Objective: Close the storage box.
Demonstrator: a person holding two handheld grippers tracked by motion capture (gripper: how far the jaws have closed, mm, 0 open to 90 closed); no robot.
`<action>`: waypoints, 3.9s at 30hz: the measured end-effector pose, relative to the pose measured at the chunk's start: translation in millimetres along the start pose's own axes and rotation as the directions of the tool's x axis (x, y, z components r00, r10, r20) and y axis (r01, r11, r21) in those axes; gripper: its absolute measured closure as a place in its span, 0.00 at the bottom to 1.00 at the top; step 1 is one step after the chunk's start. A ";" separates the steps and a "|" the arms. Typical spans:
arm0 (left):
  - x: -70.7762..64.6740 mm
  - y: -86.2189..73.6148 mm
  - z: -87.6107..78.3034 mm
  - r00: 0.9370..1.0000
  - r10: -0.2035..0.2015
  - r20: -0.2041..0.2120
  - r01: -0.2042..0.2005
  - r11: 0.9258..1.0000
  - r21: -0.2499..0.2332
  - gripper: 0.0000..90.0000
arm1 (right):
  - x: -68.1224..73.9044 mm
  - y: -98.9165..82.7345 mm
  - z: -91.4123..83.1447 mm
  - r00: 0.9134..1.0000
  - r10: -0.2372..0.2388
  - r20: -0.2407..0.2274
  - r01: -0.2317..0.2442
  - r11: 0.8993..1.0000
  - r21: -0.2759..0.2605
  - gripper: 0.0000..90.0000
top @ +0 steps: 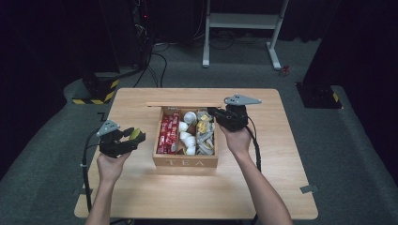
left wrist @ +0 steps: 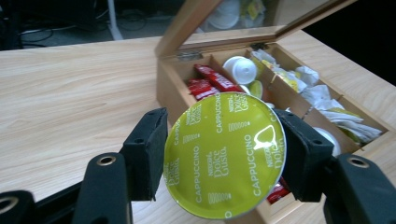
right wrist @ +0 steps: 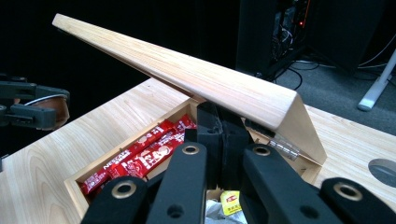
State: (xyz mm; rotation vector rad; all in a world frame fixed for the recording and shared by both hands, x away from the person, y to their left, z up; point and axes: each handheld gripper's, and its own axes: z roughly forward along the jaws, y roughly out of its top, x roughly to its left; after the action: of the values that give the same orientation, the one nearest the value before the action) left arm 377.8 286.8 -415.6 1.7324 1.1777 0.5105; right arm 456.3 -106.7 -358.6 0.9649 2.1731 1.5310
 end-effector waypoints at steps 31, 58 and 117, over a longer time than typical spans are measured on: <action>25.1 -47.3 30.1 0.987 0.004 -0.164 0.009 0.997 0.081 0.44 | 2.9 0.2 -2.0 1.000 -0.021 0.021 0.021 1.000 0.012 0.99; 17.7 -71.3 68.1 0.988 0.032 -0.148 -0.008 0.988 0.155 0.43 | 5.2 -2.4 -0.9 0.999 -0.031 0.018 0.031 0.999 0.036 0.99; 27.7 -119.9 10.1 0.977 -0.004 -0.215 0.046 0.980 0.193 0.26 | 20.8 -46.7 -21.3 1.000 -0.012 -0.022 0.014 0.996 0.085 0.98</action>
State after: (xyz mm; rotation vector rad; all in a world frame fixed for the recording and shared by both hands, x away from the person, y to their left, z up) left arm 339.8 317.1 -529.1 1.8622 1.4416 0.5927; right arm 412.4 -117.0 -390.8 0.9629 2.2716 1.4604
